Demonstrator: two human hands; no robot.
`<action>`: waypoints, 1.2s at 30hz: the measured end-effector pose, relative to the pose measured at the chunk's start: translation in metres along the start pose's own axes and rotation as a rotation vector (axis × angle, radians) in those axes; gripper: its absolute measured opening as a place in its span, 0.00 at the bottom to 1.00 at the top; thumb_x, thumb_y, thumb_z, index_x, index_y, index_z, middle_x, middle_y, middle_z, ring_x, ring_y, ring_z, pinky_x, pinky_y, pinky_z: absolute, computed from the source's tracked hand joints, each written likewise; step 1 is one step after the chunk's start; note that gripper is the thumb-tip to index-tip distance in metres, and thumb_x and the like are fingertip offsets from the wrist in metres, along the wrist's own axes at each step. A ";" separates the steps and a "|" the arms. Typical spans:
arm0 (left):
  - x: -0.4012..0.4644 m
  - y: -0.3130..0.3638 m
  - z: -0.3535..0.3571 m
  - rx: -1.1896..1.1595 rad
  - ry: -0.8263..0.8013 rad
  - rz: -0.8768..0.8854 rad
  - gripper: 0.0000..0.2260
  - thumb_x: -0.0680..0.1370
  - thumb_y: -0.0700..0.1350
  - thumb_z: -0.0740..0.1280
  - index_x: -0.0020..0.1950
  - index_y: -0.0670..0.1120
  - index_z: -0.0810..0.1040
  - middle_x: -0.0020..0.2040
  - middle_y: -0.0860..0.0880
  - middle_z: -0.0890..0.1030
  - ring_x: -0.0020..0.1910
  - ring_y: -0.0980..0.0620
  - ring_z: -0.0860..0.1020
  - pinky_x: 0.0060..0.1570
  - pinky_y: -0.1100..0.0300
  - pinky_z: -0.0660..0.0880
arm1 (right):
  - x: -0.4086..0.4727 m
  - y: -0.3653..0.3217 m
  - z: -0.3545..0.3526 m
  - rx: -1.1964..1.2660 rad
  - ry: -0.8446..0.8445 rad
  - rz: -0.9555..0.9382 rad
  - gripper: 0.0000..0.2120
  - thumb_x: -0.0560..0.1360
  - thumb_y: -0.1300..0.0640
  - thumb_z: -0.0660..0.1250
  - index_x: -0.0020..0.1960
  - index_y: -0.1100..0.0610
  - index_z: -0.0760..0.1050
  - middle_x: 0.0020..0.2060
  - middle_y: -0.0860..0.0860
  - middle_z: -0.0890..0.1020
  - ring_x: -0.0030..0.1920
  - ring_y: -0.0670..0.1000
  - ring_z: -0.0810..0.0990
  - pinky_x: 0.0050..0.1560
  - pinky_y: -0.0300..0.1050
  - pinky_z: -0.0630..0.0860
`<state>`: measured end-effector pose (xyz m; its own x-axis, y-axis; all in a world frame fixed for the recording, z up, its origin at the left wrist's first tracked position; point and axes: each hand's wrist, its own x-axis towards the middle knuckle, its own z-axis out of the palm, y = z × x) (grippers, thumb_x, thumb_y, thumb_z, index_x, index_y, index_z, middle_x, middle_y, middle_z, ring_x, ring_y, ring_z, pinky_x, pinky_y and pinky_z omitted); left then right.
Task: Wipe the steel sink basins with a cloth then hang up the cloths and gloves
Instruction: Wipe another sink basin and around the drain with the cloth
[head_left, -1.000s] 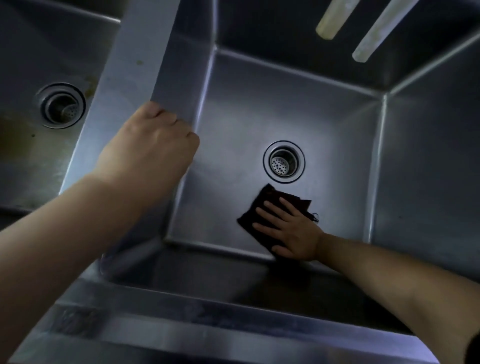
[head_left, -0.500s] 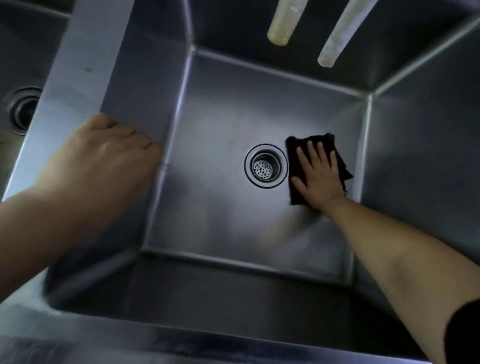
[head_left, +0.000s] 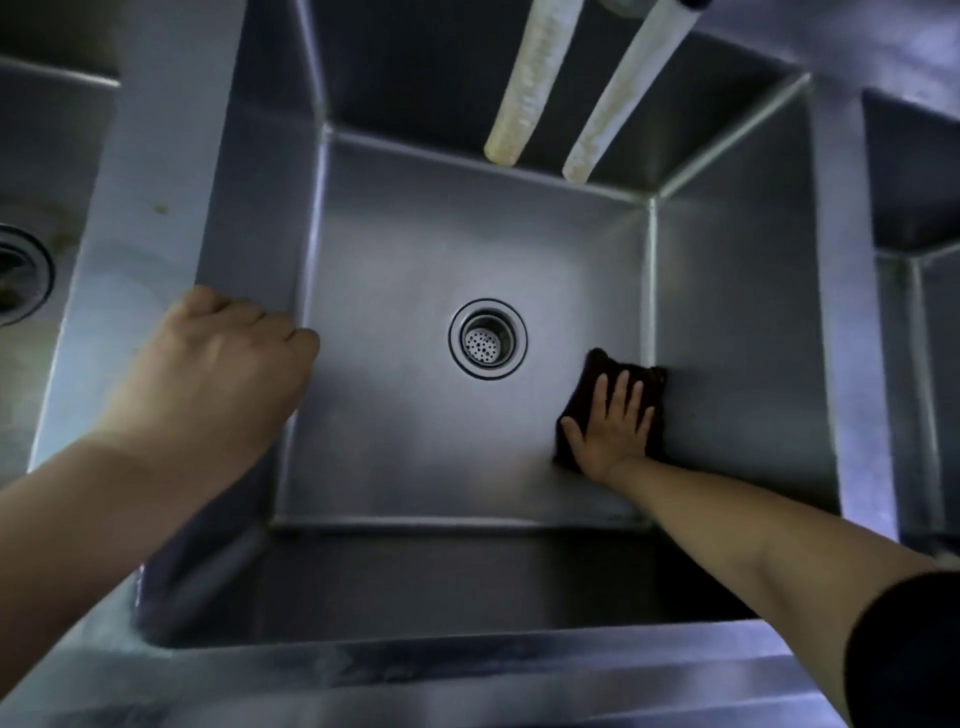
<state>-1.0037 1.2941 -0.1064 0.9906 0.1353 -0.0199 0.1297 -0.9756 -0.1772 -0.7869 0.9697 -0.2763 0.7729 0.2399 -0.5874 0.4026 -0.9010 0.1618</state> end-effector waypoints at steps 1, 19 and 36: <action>0.000 0.000 -0.004 -0.015 -0.021 -0.001 0.09 0.64 0.35 0.71 0.32 0.45 0.73 0.29 0.44 0.74 0.32 0.41 0.76 0.38 0.50 0.66 | -0.007 -0.007 0.003 0.044 -0.051 0.063 0.39 0.78 0.37 0.49 0.76 0.56 0.32 0.75 0.58 0.33 0.74 0.61 0.32 0.71 0.62 0.37; 0.008 -0.009 -0.023 -0.192 -0.178 0.037 0.12 0.58 0.35 0.72 0.31 0.48 0.72 0.28 0.48 0.75 0.29 0.44 0.76 0.36 0.55 0.72 | -0.055 -0.175 0.008 0.507 -0.093 0.406 0.42 0.78 0.38 0.53 0.76 0.59 0.33 0.74 0.63 0.35 0.73 0.65 0.33 0.69 0.69 0.38; 0.016 -0.012 -0.031 -0.182 -0.296 0.006 0.11 0.66 0.38 0.55 0.33 0.49 0.75 0.30 0.49 0.75 0.31 0.46 0.75 0.41 0.58 0.74 | 0.025 -0.243 -0.051 -0.173 0.238 -0.927 0.31 0.78 0.45 0.58 0.77 0.48 0.49 0.77 0.56 0.50 0.76 0.62 0.48 0.70 0.65 0.39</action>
<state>-0.9882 1.3030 -0.0739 0.9394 0.1477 -0.3095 0.1559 -0.9878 0.0016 -0.8406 1.2128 -0.2894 0.1840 0.9114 -0.3681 0.9533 -0.2567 -0.1591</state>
